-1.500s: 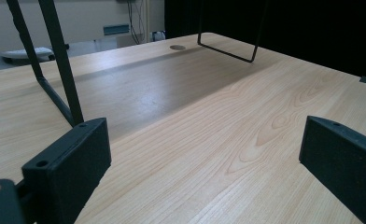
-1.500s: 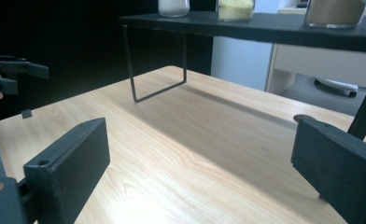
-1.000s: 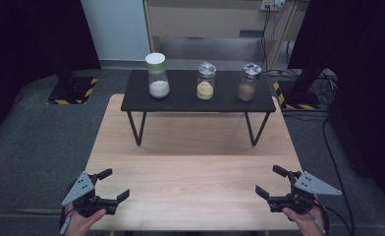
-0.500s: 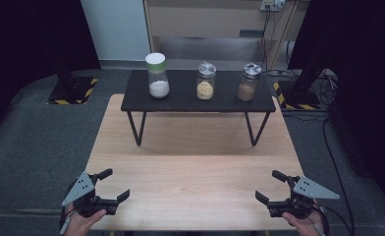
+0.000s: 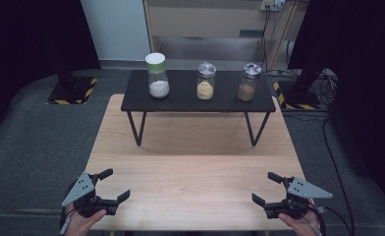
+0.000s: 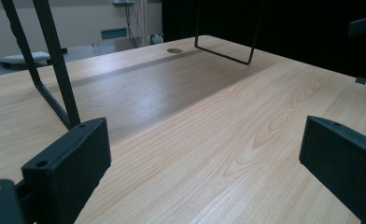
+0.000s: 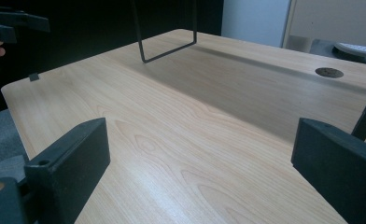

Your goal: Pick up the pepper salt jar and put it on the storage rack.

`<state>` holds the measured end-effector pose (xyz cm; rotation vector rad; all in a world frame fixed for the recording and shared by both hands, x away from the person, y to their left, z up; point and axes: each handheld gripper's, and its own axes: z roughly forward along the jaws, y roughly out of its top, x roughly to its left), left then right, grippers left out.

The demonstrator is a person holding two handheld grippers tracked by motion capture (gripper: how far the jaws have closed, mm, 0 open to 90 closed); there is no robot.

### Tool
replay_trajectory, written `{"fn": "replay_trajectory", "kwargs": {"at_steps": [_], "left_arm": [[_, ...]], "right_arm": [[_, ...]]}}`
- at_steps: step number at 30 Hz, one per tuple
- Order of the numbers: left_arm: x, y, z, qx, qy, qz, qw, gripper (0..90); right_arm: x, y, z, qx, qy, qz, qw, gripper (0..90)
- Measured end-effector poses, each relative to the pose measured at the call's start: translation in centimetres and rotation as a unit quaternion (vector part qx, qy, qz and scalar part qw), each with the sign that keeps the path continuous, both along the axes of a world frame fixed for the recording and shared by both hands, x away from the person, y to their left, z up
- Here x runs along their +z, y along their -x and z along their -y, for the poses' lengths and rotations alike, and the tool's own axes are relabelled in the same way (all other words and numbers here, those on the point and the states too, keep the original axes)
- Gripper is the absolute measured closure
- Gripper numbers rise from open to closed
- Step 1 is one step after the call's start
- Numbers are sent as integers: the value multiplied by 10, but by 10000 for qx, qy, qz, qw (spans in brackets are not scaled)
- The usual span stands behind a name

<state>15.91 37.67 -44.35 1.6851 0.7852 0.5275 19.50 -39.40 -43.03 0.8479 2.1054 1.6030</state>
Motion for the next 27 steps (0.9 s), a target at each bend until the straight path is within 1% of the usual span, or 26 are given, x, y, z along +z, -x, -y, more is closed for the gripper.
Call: {"fn": "replay_trajectory", "kwargs": {"at_steps": [3,6,12,17,22,27], "left_arm": [[0,0,0,11,3,3,10000,13],[-1,1,0,35,18,17,10000,13],[-2,2,-2,90,58,68,9999,14],[-2,0,-2,74,58,68,9999,14],[-2,0,-3,61,67,67,9999,14],[-2,-1,-2,55,56,68,9999,14]], "right_arm": [[0,1,-1,-16,33,38,10000,50],[-1,1,0,-50,-4,49,10000,50],[-4,2,4,-213,-105,52,9997,50],[-4,3,5,-280,-161,54,9995,49],[-6,2,7,-299,-214,28,9993,50],[-5,1,7,-276,-196,31,9994,49]]}}
